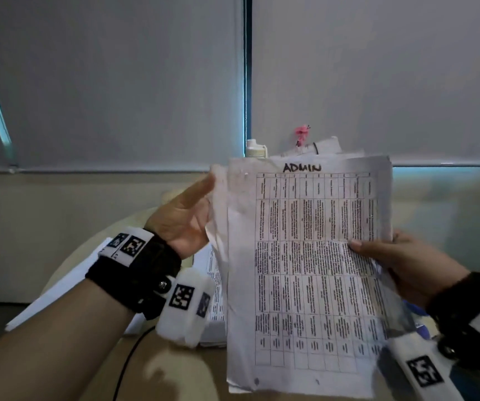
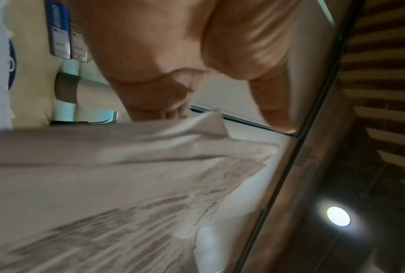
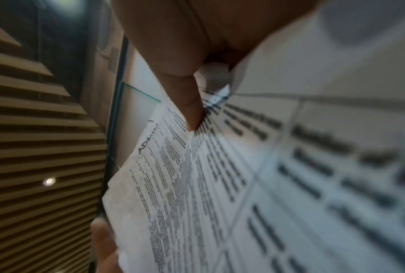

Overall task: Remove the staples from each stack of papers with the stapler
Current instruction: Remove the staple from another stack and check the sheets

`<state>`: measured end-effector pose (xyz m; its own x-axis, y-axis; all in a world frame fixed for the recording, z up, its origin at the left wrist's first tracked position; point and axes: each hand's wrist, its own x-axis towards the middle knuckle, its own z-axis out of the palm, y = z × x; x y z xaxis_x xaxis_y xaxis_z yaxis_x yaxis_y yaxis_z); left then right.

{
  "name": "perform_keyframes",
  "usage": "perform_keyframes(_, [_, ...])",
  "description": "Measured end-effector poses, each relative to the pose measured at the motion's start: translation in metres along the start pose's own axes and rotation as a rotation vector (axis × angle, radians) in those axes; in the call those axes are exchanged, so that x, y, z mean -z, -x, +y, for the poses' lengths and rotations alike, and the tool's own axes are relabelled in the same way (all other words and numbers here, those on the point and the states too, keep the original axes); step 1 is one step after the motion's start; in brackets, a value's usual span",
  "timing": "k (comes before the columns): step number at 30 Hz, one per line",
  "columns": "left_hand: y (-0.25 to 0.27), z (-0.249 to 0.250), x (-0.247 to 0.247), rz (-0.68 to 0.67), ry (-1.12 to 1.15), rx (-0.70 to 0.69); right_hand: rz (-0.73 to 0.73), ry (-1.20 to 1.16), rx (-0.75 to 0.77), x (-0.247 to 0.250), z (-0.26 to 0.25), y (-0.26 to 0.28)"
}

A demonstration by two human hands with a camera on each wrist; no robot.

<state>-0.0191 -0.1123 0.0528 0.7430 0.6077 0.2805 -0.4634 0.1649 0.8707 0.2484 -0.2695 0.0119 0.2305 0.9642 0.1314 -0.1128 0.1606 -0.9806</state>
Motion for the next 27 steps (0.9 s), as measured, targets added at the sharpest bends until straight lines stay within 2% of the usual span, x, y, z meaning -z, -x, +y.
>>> perform_keyframes(3, [0.003,-0.014,0.002,-0.172,0.073,0.03,0.013,-0.045,-0.004,0.0,0.001,-0.003])
perform_keyframes(5, [0.004,-0.021,0.003,-0.184,0.054,0.046,0.016,-0.07,0.009,-0.001,0.001,-0.005])
perform_keyframes(8, [0.004,-0.025,-0.006,-0.045,-0.072,0.074,0.008,-0.054,0.01,-0.002,0.003,-0.006])
perform_keyframes(12, [-0.01,-0.021,-0.013,0.256,-0.357,-0.039,-0.034,-0.031,-0.031,-0.003,0.001,-0.004])
perform_keyframes(14, [-0.014,-0.02,-0.006,0.35,-0.482,-0.072,0.015,0.064,-0.089,0.007,-0.008,-0.006])
perform_keyframes(16, [-0.014,-0.02,0.004,0.406,-0.525,-0.067,0.174,0.382,-0.167,0.027,-0.012,-0.015])
perform_keyframes(18, [-0.013,-0.021,0.012,0.425,-0.503,-0.043,0.266,0.96,-0.293,0.043,-0.011,-0.023])
perform_keyframes(20, [-0.011,-0.022,0.018,0.416,-0.436,-0.016,0.164,1.511,-0.466,0.046,0.0,-0.027])
perform_keyframes(21, [-0.01,-0.024,0.019,0.408,-0.398,-0.001,0.093,1.642,-0.558,0.049,0.009,-0.029])
perform_keyframes(23, [-0.007,-0.026,0.019,0.403,-0.35,0.023,-0.013,1.763,-0.669,0.054,0.025,-0.034])
perform_keyframes(27, [-0.006,-0.027,0.016,0.403,-0.339,-0.006,-0.057,1.733,-0.707,0.058,0.034,-0.037])
